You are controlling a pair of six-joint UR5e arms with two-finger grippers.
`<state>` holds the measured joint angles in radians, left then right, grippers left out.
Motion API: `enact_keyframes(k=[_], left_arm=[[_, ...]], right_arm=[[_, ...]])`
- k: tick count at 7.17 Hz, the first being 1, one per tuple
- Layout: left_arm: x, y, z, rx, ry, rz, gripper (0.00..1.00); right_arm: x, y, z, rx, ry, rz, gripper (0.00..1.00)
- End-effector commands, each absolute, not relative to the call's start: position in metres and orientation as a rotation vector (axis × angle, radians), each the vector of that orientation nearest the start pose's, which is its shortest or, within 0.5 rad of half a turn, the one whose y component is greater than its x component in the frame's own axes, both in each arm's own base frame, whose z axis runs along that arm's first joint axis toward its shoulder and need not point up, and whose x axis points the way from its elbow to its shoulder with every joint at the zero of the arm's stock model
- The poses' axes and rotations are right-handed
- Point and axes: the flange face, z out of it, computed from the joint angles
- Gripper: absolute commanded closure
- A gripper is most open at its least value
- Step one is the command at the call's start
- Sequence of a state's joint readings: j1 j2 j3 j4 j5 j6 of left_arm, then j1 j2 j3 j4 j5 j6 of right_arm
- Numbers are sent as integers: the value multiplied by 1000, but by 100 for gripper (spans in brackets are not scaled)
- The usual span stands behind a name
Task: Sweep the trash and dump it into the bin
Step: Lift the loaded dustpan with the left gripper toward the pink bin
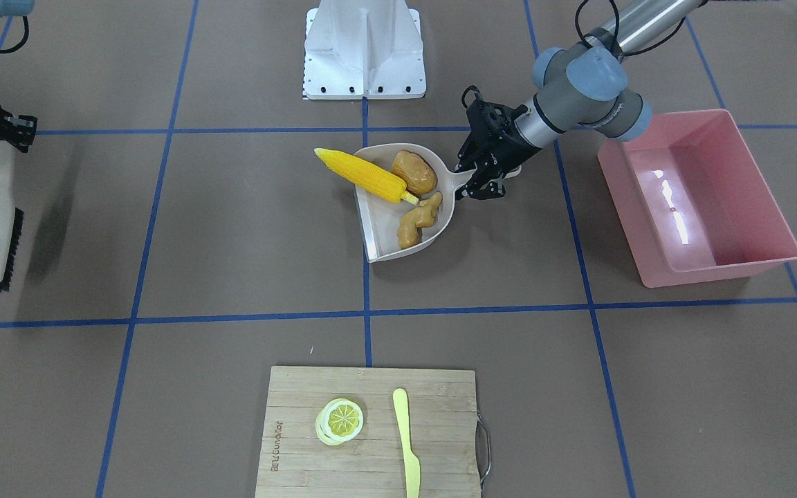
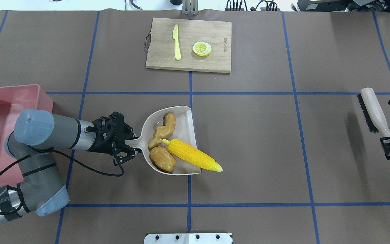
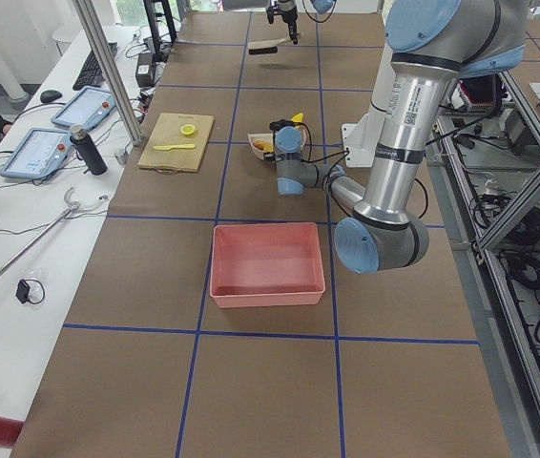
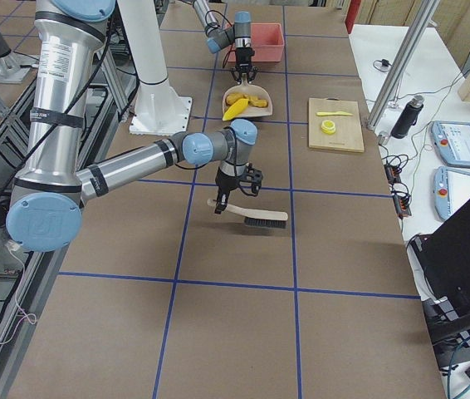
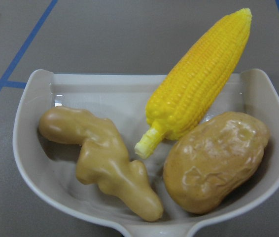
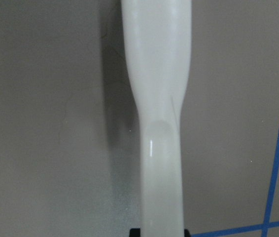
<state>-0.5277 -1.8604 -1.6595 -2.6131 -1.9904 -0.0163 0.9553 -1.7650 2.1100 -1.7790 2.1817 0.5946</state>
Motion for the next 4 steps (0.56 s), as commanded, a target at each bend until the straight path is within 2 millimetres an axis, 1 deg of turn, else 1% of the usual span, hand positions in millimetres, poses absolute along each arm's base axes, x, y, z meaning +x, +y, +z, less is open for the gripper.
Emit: enact_keyframes(k=[1,2,3,4], left_arm=[[446,-371,311,1164,1096,1123,100],[438,-372,303,1189,1095,1110,100],[424,-376,291,1230,1091,1092,100],[399,-390,284,1266,1066,1055,100]], right_arm=[[-147,-350,544,-252,-597,-56,100],[-126,-334,579,-245,-644,-34,100],[-109,-315,603,-211,-685,-31,100],[-98,-308,624,-186,-708,-27,100]])
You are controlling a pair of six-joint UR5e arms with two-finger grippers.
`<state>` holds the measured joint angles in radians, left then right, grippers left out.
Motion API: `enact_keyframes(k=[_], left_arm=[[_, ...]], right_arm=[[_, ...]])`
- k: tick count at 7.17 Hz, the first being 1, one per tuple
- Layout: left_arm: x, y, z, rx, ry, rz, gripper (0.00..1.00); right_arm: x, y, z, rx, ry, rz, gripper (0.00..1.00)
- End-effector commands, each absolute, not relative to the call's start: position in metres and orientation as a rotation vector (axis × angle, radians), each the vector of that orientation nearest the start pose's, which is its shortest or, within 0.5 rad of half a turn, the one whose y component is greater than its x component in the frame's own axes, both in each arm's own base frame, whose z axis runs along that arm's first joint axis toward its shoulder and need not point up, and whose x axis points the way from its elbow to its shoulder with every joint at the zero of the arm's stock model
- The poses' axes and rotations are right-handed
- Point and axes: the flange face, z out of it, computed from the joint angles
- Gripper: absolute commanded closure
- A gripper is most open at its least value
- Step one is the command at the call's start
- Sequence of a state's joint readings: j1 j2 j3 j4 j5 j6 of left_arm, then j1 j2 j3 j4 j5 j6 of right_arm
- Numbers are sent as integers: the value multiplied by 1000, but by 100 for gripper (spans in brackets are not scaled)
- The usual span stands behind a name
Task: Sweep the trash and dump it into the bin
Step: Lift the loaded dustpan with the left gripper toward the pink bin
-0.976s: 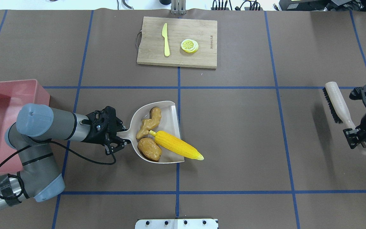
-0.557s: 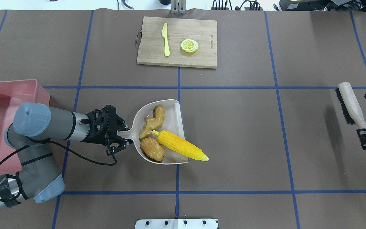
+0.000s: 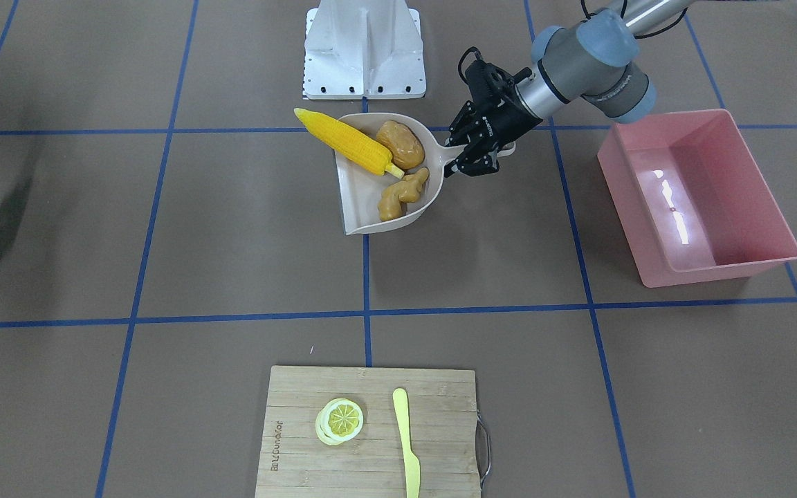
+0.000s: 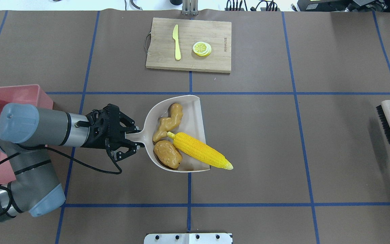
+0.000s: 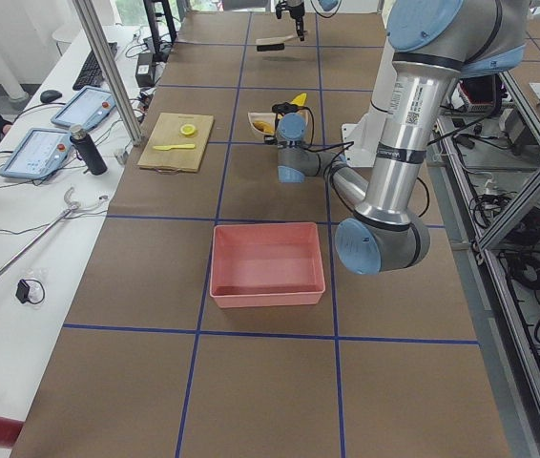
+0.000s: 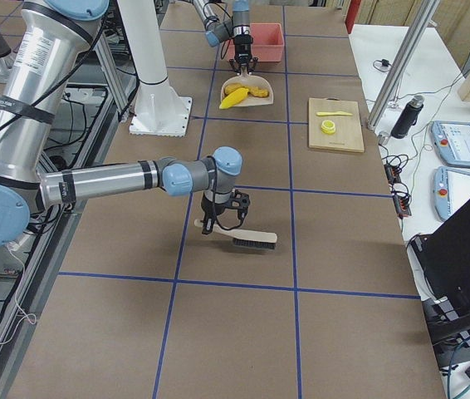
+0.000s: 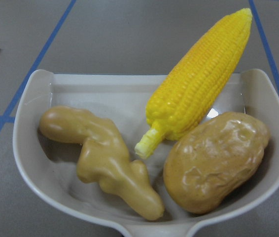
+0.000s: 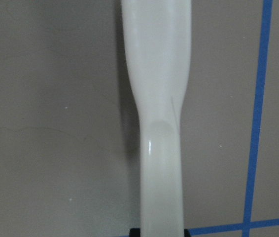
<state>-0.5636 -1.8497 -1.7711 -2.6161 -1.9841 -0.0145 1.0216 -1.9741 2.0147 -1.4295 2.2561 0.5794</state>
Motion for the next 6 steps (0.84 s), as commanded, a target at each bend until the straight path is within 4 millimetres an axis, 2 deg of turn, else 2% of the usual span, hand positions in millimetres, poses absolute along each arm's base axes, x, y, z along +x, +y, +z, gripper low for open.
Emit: enact_keyframes(k=[1,2,3,5,6], left_arm=[[383,-403,291,1270,1037,1027,100],[360,-412,294,1280,1008,995,100],[335,-411,305,1276,984,970,100],[279,-400,329,1230,957,891,100],[259,-384,340,1160,1031,780,100]], right_arm=[[-96,-305,649,-188,-743,-35,100],[-95,-302,673,-160,-765,-48,100],[-95,-301,680,-142,-782,-52,100],[-95,-300,679,-150,-803,-55,100],[-94,-300,682,-155,-800,-53,89]])
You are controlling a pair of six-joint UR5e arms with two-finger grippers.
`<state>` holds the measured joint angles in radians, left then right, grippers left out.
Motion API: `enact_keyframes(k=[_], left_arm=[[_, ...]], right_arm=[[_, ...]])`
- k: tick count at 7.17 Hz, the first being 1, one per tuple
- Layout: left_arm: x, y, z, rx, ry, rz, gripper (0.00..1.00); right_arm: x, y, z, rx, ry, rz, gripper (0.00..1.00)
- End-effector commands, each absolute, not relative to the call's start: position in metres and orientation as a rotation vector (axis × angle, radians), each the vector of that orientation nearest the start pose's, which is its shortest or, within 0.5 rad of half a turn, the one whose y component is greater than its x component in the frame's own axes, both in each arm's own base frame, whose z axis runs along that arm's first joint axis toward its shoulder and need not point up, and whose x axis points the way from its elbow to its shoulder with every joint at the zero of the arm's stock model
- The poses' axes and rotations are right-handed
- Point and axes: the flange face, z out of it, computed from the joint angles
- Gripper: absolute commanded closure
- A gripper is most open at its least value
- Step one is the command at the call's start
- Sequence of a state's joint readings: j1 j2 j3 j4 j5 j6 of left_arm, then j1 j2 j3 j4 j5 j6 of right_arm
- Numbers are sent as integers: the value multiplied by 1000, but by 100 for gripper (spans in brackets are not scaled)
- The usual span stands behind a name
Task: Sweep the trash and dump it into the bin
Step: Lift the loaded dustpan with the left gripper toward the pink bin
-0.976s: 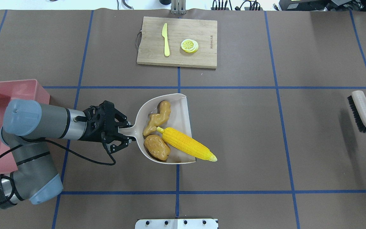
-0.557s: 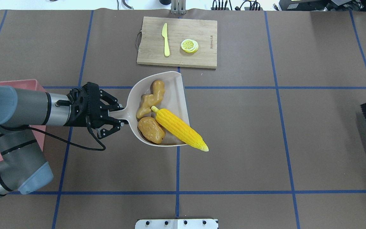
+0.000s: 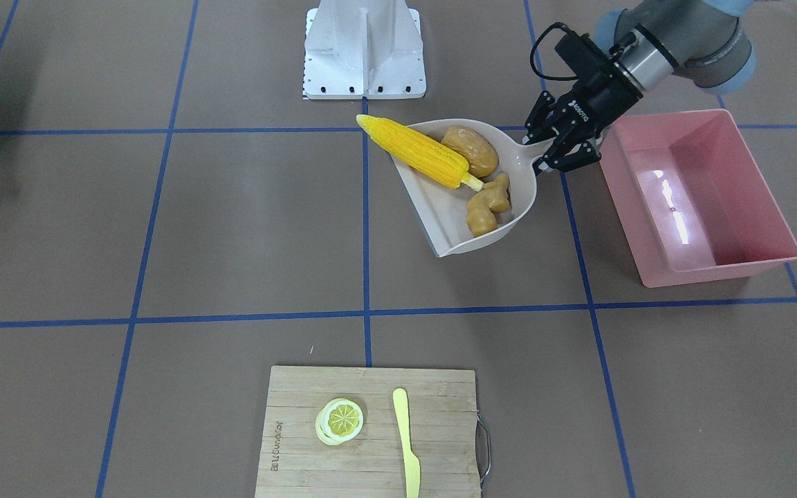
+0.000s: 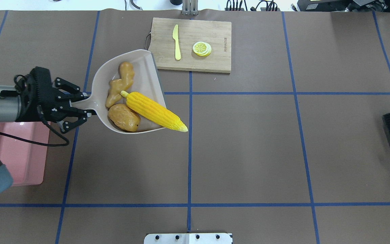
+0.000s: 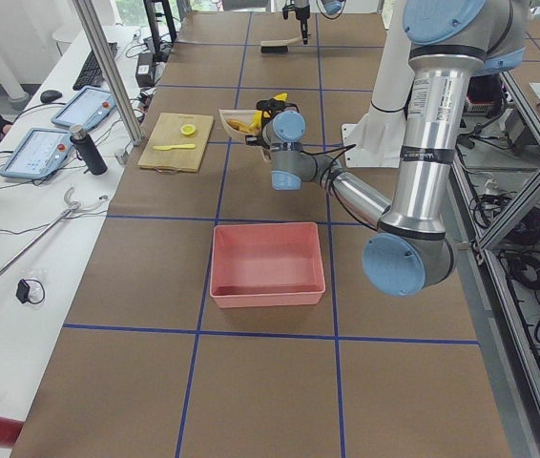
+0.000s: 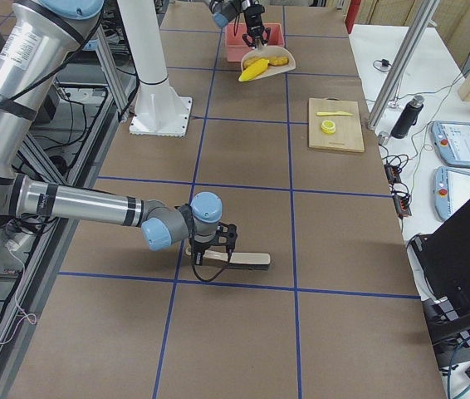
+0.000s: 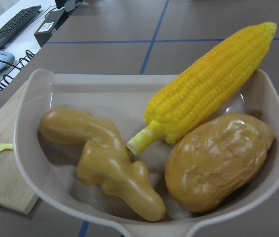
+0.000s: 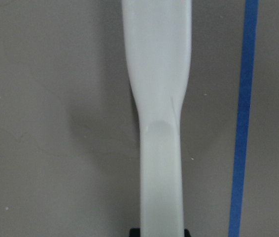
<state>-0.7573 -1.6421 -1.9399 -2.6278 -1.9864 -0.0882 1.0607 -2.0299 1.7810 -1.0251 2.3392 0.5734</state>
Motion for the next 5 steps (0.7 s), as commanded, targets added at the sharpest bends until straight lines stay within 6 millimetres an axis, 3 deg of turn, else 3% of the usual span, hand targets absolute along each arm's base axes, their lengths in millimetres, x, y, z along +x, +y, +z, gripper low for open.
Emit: enact_keyframes(k=[1,2,4,5], left_arm=[[235,-376,354,1152,1036,740,100],[203,-370,379,1128,1019,676,100],[131,-347,424,1108,1003,622,100],[97,-336,445,1086,968,574,100]], right_arm=[[-95,-301,684,-157,-797,-54,49],[-96,-302,685,-159,-798,-53,37],[-97,-305,680,-151,-804,-53,0],[-95,-308,677,-146,-813,-48,0]])
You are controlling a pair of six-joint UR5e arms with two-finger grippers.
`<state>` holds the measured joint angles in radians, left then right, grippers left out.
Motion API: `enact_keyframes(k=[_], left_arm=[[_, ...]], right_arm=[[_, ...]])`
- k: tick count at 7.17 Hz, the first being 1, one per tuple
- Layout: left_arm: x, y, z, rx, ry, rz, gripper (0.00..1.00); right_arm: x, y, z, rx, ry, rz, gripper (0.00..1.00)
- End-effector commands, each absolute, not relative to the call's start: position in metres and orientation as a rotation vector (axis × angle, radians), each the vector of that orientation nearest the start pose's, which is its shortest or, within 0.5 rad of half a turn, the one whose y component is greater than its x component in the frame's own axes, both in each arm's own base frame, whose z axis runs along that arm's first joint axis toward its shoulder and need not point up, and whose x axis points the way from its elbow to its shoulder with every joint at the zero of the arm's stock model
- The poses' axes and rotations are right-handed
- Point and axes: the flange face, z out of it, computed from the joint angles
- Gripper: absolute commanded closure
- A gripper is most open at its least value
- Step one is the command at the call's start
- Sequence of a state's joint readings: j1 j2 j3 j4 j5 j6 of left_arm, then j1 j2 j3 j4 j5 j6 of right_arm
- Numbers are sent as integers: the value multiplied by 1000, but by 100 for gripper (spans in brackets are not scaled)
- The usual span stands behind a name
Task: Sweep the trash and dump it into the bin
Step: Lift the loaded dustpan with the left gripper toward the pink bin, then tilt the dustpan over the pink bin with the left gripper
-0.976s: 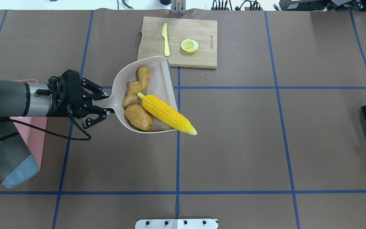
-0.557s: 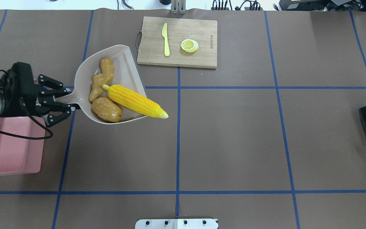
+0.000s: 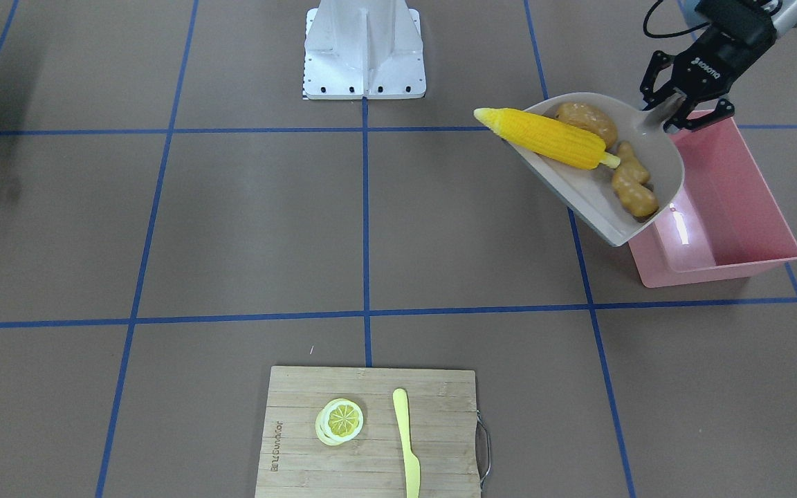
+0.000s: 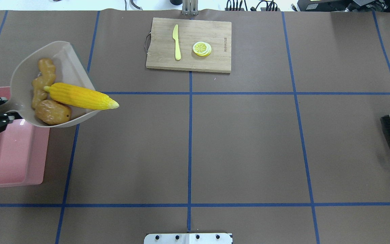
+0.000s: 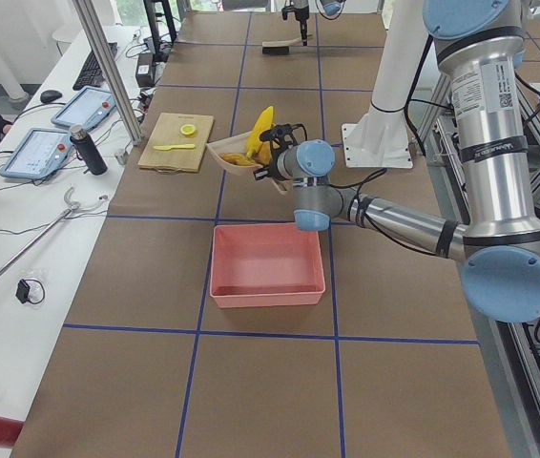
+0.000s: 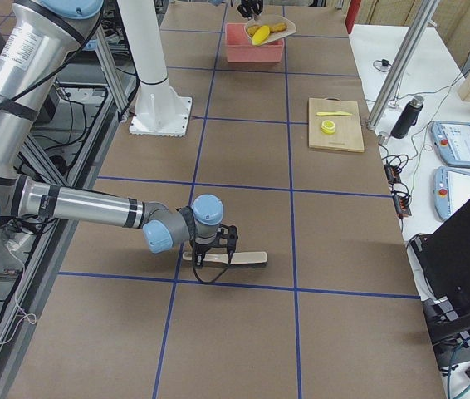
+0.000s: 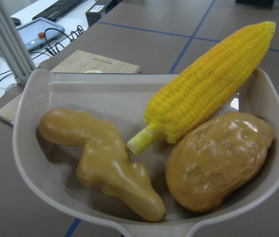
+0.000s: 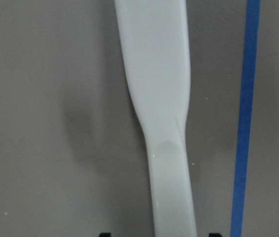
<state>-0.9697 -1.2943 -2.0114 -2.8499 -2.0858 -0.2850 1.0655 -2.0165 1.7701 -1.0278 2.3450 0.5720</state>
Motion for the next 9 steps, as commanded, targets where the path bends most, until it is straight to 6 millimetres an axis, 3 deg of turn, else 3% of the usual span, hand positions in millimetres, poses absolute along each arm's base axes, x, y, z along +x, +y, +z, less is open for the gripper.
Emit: enact_keyframes(k=[1,2,3,4,5,6,7,8,9], left_arm=[[64,-326,466,1069,912,511,100],[41,-314,487,1009,943,506,100],[17,-312,516,959,951,461,100],[6,-312,538,934,941,449,100],[4,-311,546,932,913,465,100],[0,-311,568,911,894,443,100],[-3,-311,586,896,865,433,100],[-7,-306,608,906,817,500,100],[-12,-304,617,948,750,588,100]], right_arm=[[-92,-317,672,-125,-825,-40,0],[-78,-326,671,-101,-831,-1,0],[-57,-327,682,-65,-822,-41,0],[-21,-350,682,-49,-800,-4,0],[1,-376,677,-40,-769,-72,0],[31,-423,654,-21,-690,-73,0],[48,-444,640,-26,-693,-72,0],[65,-444,646,-24,-696,-105,0],[67,-442,654,-35,-692,-107,0]])
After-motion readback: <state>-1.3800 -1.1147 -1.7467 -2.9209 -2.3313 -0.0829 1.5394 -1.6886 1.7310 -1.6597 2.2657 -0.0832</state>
